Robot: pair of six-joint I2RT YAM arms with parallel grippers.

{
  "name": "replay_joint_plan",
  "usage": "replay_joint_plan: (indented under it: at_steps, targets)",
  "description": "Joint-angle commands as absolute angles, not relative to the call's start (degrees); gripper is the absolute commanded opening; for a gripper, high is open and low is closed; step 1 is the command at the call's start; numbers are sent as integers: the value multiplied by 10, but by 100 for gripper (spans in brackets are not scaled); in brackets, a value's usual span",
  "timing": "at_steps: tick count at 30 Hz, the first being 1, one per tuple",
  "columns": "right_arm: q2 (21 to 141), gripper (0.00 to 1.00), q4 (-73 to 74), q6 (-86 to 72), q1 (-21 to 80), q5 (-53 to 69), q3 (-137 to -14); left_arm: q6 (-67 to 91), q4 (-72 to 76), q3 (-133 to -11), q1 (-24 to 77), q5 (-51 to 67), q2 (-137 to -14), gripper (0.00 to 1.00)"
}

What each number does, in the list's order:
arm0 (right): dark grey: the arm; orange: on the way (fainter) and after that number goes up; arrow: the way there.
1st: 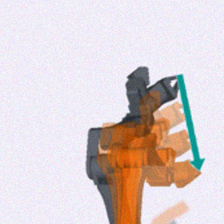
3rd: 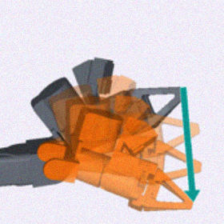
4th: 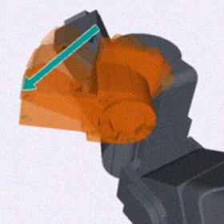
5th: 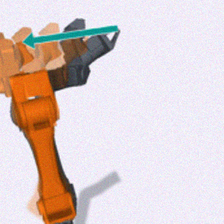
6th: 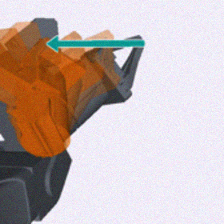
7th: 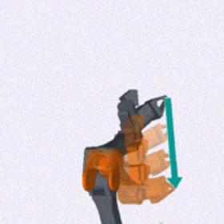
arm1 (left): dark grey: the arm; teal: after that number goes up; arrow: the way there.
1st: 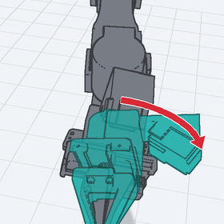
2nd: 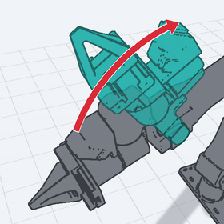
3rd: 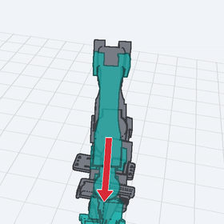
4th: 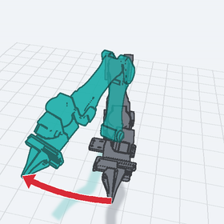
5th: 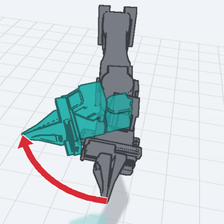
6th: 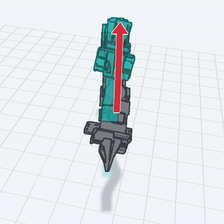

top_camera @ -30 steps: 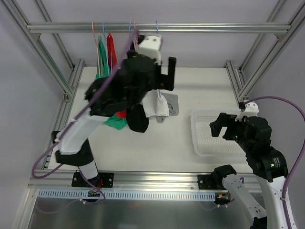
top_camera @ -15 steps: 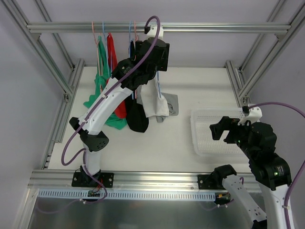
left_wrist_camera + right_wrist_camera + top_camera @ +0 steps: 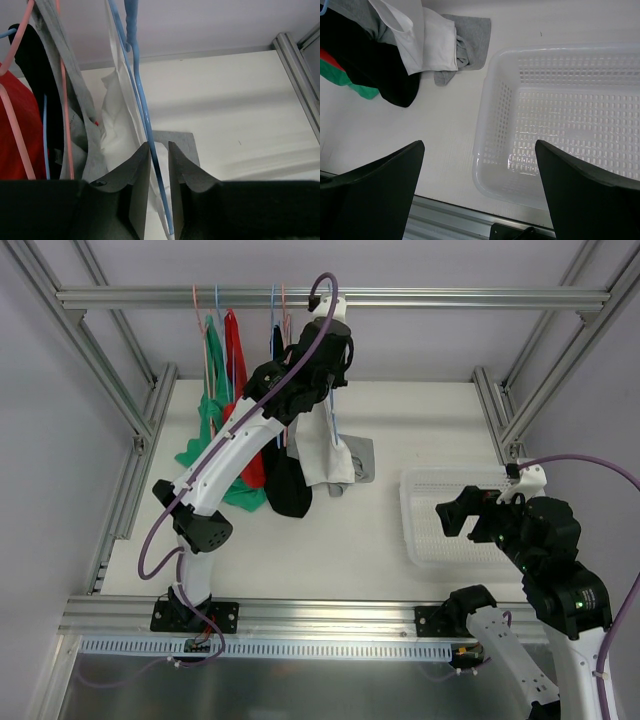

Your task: Remove the tank top from the hanger

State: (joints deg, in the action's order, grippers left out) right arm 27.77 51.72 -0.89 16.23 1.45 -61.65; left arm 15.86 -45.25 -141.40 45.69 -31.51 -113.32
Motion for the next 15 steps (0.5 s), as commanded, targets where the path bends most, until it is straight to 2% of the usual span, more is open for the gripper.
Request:
replay_joint_plan:
  at_steps: [1, 6, 15]
  targets:
    - [271, 100, 515, -12, 165, 25, -621, 163, -428, -1410, 451, -318, -1130, 21]
    - [268, 100, 517, -11, 164, 25, -621, 163, -419, -1412, 444, -321, -1130, 0]
    - [270, 99, 519, -8, 164, 20, -621, 159, -386, -1414, 450, -268, -1082, 0]
